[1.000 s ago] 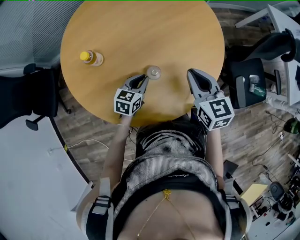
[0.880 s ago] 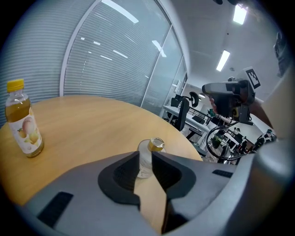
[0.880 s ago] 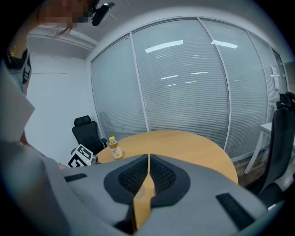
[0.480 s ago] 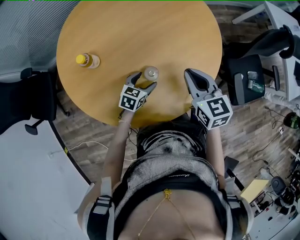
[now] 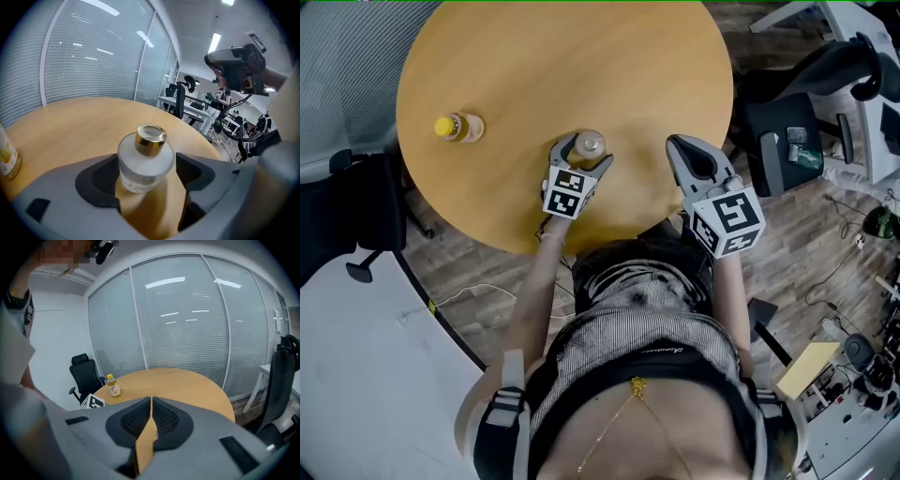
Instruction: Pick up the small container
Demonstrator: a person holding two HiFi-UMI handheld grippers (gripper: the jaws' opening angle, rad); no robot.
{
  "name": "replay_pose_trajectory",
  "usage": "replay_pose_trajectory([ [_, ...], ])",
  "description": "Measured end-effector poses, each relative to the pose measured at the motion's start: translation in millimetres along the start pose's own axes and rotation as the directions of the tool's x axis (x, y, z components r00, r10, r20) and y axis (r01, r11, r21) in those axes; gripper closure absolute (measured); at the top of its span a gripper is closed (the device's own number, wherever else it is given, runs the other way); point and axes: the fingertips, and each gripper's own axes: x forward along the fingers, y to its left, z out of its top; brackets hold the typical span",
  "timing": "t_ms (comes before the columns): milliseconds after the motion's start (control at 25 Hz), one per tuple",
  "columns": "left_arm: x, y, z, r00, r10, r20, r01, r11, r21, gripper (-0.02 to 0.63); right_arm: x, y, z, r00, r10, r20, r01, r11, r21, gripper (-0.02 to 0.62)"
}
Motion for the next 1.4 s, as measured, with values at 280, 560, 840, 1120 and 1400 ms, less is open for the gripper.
replay_pose_trajectory([
  [280, 8.0, 4.5, 5.6, 0.999, 0.016, 0.037, -0.016, 1.000, -0.004, 0.249, -2.9, -1.3, 1.1, 1.000, 0.022, -0.002, -0.022, 1.000, -0.020, 0.571],
  [560, 19.8, 5.0, 0.7, 0.998, 0.064, 0.019, -0.065, 0.996, 0.065, 0.249, -6.1, -3.7, 7.3, 0.999, 0.043, 0.014, -0.043, 0.999, -0.020, 0.571],
  [840, 19.6, 6.5, 0.6, 0.996, 0.083, 0.021, -0.084, 0.995, 0.050, 0.250, -8.8, -9.6, 4.5, 0.999, 0.047, 0.011, -0.047, 0.999, -0.017, 0.571],
  [1120, 19.8, 5.4, -0.3, 0.998, 0.065, 0.025, -0.066, 0.997, 0.047, 0.249, -7.6, -10.5, 6.4, 0.998, 0.063, 0.022, -0.063, 0.998, -0.012, 0.571],
  [1400, 19.8, 6.1, -0.9, 0.998, 0.055, 0.029, -0.056, 0.998, 0.028, 0.250, -3.9, -6.9, 7.5, 0.997, 0.076, 0.020, -0.076, 0.997, -0.013, 0.571],
])
